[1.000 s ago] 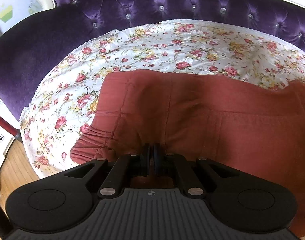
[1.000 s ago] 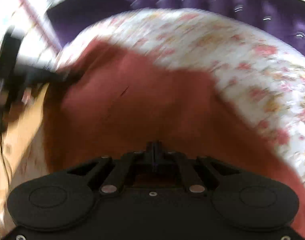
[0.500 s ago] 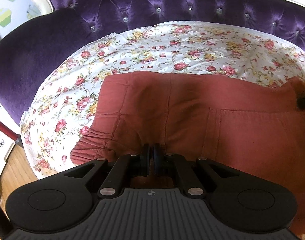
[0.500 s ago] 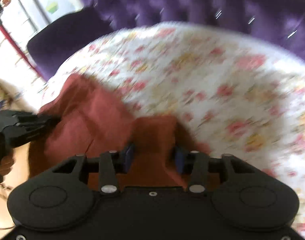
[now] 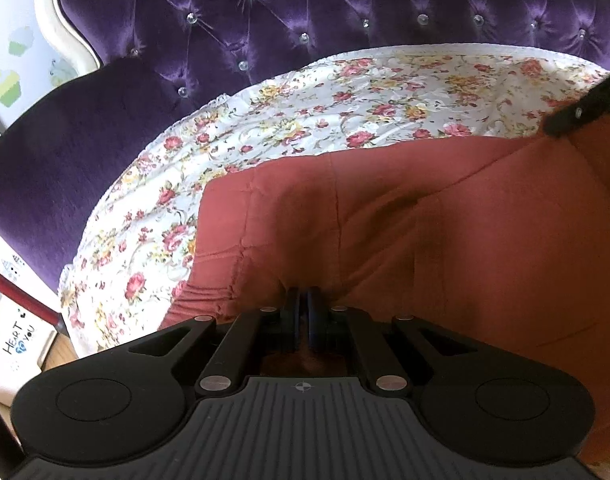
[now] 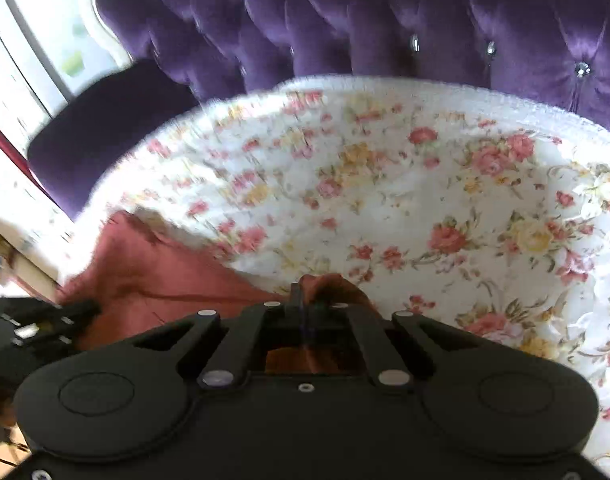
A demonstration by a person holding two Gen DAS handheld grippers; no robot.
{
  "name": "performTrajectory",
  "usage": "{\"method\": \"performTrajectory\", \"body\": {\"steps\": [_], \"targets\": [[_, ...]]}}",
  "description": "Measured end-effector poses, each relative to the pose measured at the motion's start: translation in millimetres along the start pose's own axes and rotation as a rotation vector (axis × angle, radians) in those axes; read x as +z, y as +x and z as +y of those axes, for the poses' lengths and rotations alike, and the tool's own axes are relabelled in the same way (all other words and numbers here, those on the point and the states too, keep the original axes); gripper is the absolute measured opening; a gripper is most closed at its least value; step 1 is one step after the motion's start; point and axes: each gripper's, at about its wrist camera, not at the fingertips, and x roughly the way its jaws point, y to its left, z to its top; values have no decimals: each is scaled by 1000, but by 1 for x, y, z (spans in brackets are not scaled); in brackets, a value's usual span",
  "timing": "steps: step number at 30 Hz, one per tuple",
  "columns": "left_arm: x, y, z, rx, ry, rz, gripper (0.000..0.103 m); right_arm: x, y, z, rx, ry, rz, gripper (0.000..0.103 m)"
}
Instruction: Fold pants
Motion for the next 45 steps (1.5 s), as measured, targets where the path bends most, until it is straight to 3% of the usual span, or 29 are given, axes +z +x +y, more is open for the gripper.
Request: {"method": "performTrajectory", "body": {"steps": [4,6,7,9,13,18,25,27,28,30,33,42,44,45], "targets": [[2,1,2,1,10,3,5,-6,-15,7,-29,-33,-32,7],[3,0,4,-7,-3,12,5,-11,-43,7,-18,-4,-78,15],[5,-3,7,-12,-19,22,3,-15,-60,9,-47,-10,-105,27],[8,-10,11,-16,-49,24,3,-29,-95,11,-98,-27,-132,31],[15,-39,4,-32,-51,-27,3,-77,-169,-8,-175,79,-160,31],[22,-65,-33,-145,-25,-57,4,-155,-252,-46,-378,269,-219,31],[7,-66,-90,-260,43,12,4,-254,-336,-94,-626,520,-264,32],[-3,-61,-100,-246,75,41,4,-272,-351,-107,-670,564,-284,40],[-6,-59,-103,-231,87,45,4,-279,-358,-116,-693,586,-291,50],[-11,-60,-106,-205,101,19,4,-286,-365,-129,-728,593,-305,54],[-15,-62,-111,-169,104,20,4,-289,-368,-149,-755,595,-311,54],[-14,-65,-116,-134,100,22,4,-290,-345,-201,-697,586,-239,53],[-14,-64,-116,-137,99,22,4,-287,-340,-202,-664,582,-226,11],[-15,-64,-116,-138,102,21,4,-282,-338,-198,-651,550,-210,10]]}}
